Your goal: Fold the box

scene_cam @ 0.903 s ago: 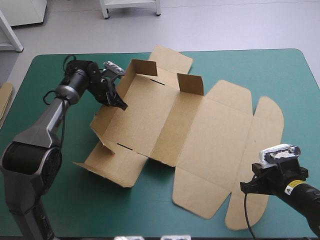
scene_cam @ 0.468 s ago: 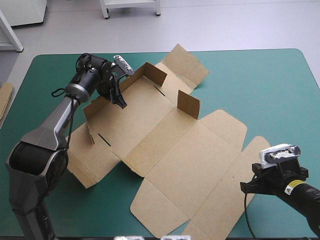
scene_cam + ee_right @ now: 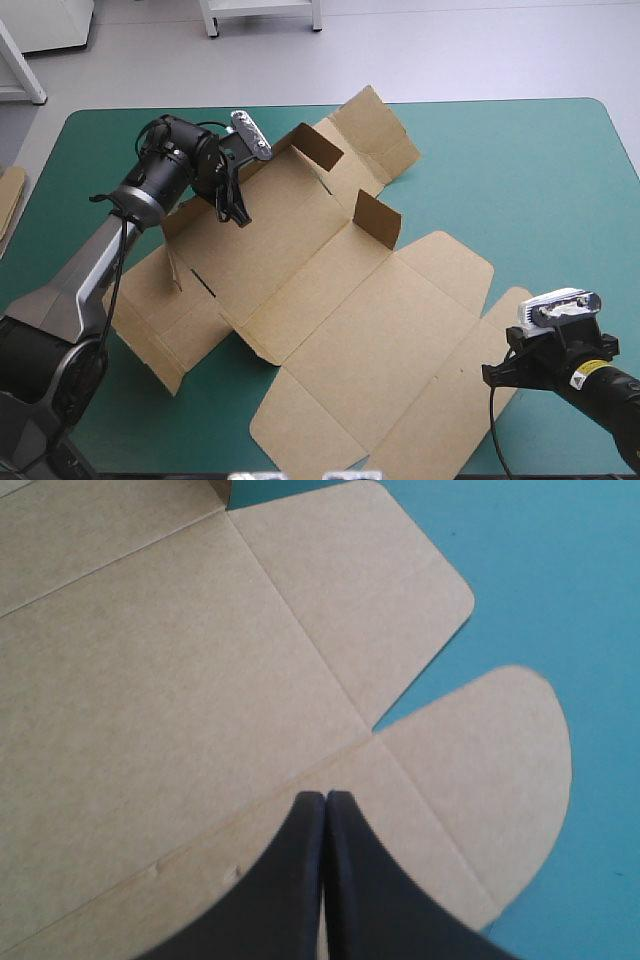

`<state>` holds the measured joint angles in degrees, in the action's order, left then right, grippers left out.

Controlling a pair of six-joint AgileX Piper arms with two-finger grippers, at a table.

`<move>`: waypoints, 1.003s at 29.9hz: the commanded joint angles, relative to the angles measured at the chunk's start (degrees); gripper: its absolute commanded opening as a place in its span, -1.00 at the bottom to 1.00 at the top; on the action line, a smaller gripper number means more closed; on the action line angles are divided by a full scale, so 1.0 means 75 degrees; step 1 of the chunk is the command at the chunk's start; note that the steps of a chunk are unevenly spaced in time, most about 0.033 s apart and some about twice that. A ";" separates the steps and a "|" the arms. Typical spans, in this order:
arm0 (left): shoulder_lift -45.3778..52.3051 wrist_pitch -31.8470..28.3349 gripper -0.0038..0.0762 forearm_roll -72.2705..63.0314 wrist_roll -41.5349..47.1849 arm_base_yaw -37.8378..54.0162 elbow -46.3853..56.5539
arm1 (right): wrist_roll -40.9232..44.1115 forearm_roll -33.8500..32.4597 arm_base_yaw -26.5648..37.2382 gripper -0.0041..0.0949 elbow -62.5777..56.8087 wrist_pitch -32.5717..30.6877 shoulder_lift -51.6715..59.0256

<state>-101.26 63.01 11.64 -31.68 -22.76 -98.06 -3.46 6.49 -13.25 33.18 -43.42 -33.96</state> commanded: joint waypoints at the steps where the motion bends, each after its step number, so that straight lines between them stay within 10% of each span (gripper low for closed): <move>1: 0.0617 -0.0467 -0.93 0.0539 0.0081 -0.0448 0.0189 | 0.0013 -0.0034 0.0011 -0.96 0.0244 0.0376 -0.0074; 30: 0.0761 -0.2135 -0.93 0.1322 0.0104 -0.0664 0.0704 | -0.0015 0.0241 0.0011 -0.96 0.0244 0.0185 -0.0074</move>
<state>-98.89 49.03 23.94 -30.31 -25.77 -92.80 -3.27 7.65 -13.25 33.18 -44.91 -34.01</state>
